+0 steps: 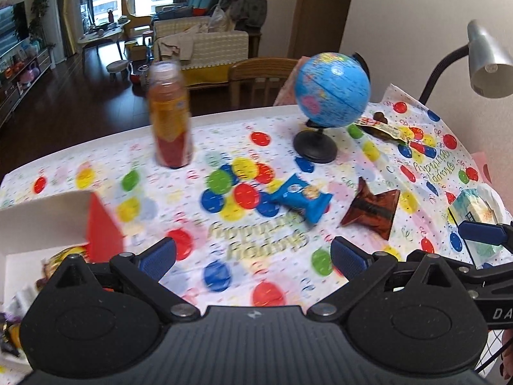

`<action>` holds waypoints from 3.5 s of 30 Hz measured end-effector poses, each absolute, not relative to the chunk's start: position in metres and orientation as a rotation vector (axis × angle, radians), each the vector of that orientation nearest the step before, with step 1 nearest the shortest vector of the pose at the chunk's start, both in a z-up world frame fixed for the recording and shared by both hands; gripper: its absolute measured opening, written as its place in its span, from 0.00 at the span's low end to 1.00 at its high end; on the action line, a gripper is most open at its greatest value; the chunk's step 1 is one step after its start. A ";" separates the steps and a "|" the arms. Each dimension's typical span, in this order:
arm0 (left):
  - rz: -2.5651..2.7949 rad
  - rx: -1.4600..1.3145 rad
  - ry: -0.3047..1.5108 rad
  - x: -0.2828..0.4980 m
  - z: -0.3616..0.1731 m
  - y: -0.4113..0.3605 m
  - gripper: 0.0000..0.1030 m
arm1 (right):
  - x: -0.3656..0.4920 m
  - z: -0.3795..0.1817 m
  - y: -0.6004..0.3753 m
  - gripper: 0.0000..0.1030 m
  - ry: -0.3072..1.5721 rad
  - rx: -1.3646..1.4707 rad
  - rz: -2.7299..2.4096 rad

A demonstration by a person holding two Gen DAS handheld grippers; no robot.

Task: Organize snacks
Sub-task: 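Move both tools back toward the blue cookie packet and foil snack bag, then grasp the red-brown foil bag with the right tool while the left tool grasps the blue cookie packet, then carry the foil bag and cookie packet over the red box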

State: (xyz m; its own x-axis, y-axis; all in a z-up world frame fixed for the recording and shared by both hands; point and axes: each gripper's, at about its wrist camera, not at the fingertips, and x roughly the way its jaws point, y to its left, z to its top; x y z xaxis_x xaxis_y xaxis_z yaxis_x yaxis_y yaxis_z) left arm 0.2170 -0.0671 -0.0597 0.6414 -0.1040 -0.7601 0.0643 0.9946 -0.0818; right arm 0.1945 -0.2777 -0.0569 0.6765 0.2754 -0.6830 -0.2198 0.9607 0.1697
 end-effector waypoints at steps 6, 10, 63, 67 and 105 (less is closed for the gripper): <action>-0.096 -0.021 0.882 0.250 -0.074 -0.102 1.00 | 0.227 -0.077 -0.316 0.99 0.824 0.126 0.249; -0.094 -0.019 0.909 0.275 -0.089 -0.117 1.00 | 0.248 -0.091 -0.334 0.97 0.838 0.140 0.233; 0.024 -0.194 1.172 0.395 -0.184 -0.130 0.42 | 0.323 -0.176 -0.339 0.57 0.959 0.231 0.219; 0.015 -0.181 1.162 0.374 -0.172 -0.124 0.42 | 0.306 -0.161 -0.335 0.56 0.953 0.212 0.218; 0.109 -0.193 0.975 0.145 -0.039 0.051 0.43 | 0.141 -0.026 -0.150 0.56 0.814 0.075 0.530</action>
State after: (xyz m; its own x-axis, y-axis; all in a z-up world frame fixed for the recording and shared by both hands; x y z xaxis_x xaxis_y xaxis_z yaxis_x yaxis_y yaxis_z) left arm 0.1447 0.0513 -0.0394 0.5575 0.0051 -0.8302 -0.1785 0.9773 -0.1138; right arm 0.1408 -0.1504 -0.0257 0.5647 0.4781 -0.6726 -0.4219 0.8678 0.2627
